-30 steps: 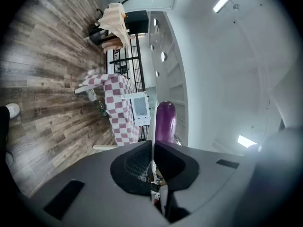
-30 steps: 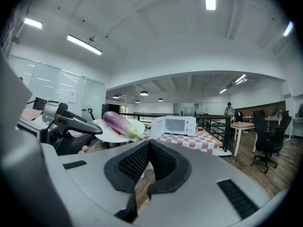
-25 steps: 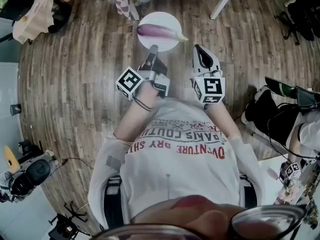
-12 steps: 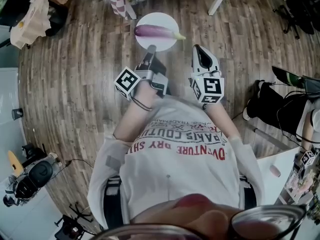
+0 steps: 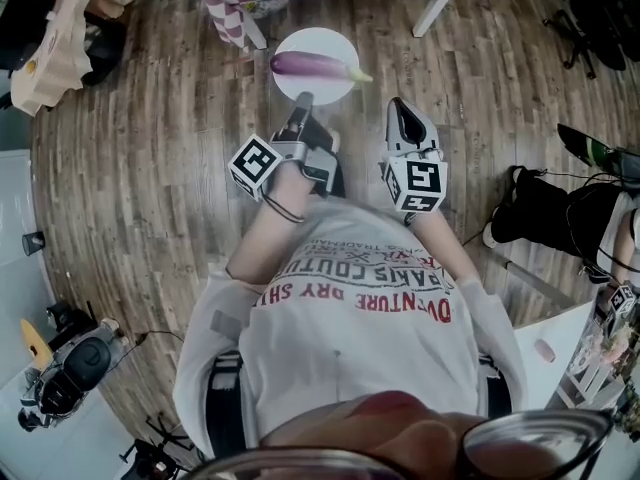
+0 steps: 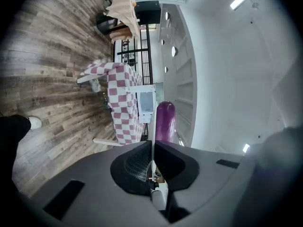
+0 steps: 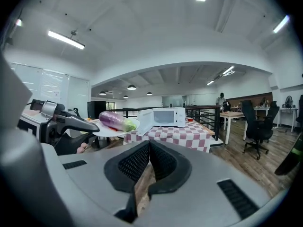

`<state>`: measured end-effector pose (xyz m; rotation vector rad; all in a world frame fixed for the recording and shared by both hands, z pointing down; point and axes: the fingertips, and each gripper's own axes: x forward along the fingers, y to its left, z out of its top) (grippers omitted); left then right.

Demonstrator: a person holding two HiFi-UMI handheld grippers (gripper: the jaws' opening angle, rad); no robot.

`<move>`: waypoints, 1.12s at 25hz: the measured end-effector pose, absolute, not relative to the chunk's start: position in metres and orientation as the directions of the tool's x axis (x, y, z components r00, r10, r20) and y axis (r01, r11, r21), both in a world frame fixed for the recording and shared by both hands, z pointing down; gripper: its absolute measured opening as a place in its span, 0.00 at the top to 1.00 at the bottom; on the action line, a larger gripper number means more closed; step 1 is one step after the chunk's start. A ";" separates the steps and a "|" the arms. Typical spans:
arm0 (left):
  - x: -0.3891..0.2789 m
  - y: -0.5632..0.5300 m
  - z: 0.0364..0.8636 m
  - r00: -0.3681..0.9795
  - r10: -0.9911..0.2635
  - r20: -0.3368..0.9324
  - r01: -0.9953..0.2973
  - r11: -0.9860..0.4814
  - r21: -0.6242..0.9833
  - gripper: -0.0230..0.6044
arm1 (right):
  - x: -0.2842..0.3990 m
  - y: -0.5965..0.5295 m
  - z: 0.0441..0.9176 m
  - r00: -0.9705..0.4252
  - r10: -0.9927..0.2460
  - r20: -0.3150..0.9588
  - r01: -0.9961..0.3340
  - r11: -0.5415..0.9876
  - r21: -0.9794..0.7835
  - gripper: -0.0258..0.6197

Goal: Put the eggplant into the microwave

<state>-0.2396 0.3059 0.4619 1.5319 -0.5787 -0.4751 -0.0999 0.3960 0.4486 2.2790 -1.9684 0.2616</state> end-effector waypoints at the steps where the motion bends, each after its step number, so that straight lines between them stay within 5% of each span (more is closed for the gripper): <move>1: -0.233 0.295 0.463 0.784 -0.618 0.055 -0.067 0.005 0.998 0.90 | -0.094 0.386 0.450 0.146 -0.966 0.215 -0.988 -0.155 -0.023 0.92; 28: -0.094 0.023 0.462 0.850 -0.522 0.068 -0.068 0.019 0.997 0.90 | 0.032 0.104 0.456 0.193 -0.949 0.248 -0.976 -0.211 -0.050 0.92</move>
